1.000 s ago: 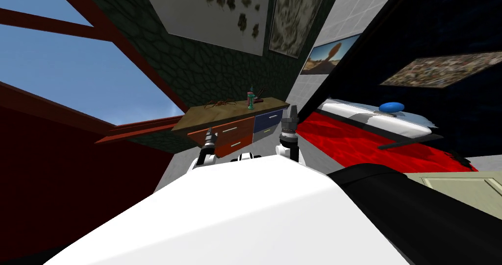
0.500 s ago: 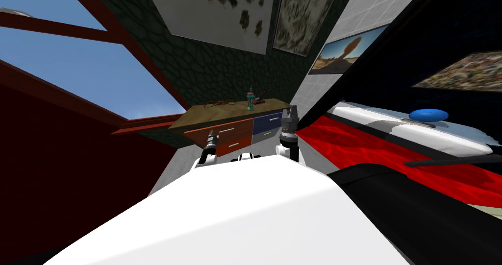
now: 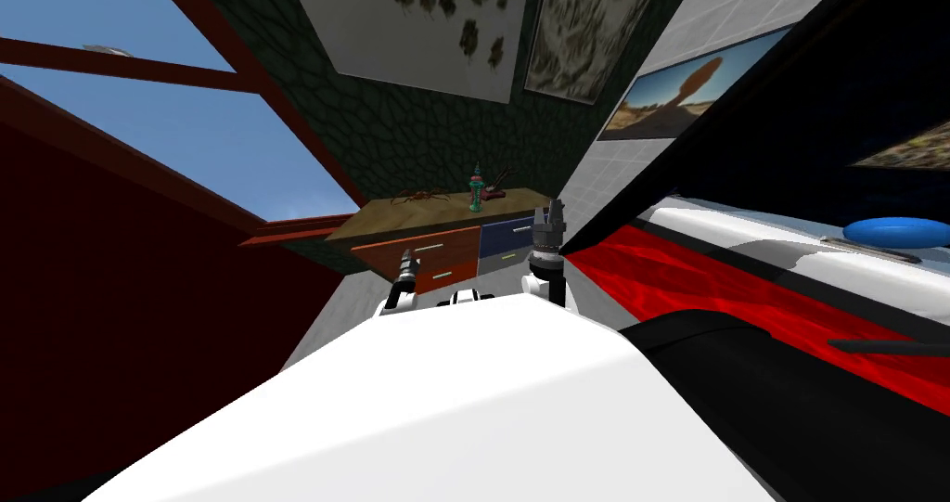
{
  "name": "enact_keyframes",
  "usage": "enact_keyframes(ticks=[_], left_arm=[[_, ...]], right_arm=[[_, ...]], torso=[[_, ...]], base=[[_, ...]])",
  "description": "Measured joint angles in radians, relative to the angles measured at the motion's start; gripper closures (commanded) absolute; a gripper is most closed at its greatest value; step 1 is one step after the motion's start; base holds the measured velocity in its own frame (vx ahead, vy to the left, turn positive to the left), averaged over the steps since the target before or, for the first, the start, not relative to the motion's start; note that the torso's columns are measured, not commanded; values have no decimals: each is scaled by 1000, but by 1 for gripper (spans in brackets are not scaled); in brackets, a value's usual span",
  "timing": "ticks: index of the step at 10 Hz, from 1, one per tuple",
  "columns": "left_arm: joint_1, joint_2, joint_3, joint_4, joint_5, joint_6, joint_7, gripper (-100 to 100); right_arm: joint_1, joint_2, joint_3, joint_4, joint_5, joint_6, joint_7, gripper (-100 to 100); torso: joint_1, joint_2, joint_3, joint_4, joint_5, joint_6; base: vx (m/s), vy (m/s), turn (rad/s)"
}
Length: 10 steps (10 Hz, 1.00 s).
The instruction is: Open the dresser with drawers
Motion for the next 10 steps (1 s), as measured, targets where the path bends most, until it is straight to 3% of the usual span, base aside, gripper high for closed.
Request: enact_keyframes(ticks=[10], left_arm=[[124,-10,-257,-85,-32,-23,-76,-100]], right_arm=[[0,0,0,0,0,0,0,0]], torso=[[-6,1,1,0,-2,1]], base=[[99,39,222]])
